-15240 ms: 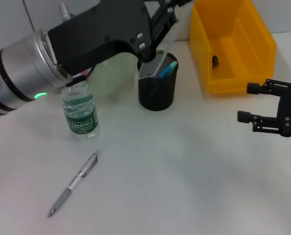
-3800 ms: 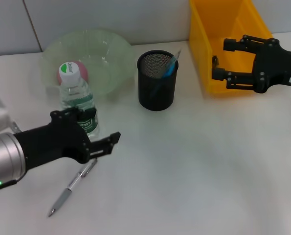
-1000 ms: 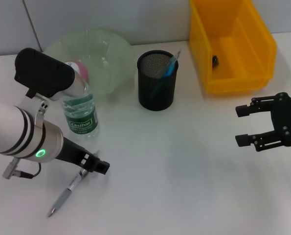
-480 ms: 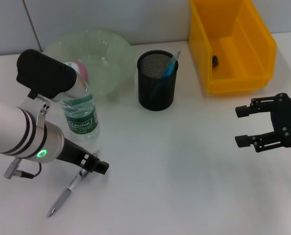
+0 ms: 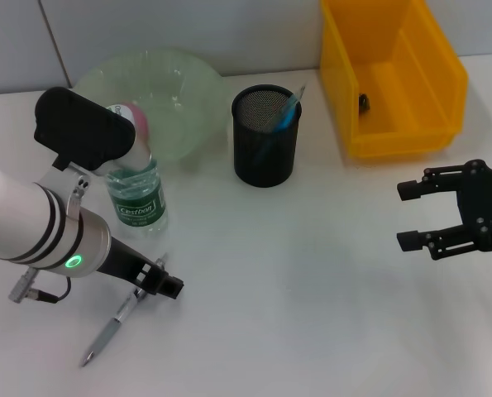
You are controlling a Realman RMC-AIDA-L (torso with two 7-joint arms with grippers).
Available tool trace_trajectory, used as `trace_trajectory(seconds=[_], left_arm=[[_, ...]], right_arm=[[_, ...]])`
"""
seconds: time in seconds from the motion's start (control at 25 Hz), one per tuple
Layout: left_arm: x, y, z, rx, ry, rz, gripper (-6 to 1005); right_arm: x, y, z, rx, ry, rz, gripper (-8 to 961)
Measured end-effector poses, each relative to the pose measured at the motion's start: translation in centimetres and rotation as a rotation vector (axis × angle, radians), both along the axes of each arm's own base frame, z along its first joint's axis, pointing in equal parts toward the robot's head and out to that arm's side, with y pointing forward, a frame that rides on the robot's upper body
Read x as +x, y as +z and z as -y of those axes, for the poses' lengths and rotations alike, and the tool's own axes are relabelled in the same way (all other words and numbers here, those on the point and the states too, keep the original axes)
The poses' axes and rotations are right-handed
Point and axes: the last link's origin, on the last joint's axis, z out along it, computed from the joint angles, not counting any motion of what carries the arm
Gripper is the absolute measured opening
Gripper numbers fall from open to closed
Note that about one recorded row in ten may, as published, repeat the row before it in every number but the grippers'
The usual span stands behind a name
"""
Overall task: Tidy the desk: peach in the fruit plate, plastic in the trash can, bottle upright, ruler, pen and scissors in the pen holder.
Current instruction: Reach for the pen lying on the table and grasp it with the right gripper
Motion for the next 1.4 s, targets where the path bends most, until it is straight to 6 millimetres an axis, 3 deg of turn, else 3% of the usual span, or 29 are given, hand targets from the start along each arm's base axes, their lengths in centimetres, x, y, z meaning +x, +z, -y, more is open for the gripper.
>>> trace_trajectory(seconds=[0.4, 0.64, 0.84, 1.4], left_arm=[[0.07, -0.37, -0.15, -0.016, -0.019, -0.036, 784], [0.24, -0.42, -0.21, -0.021, -0.023, -0.040, 713], [0.36, -0.46, -0.24, -0.025, -0.028, -0.044, 544], [0.48, -0.68, -0.44, -0.036, -0.031, -0.056, 545]], right_arm=[[0.19, -0.17, 0.16, 0.001, -0.002, 0.000, 790], [0.22, -0.17, 0.19, 0.002, -0.001, 0.001, 790], [0.29, -0.18, 0.24, 0.000, -0.003, 0.002, 790], [0.48, -0.19, 0.36, 0.004, -0.001, 0.007, 789]])
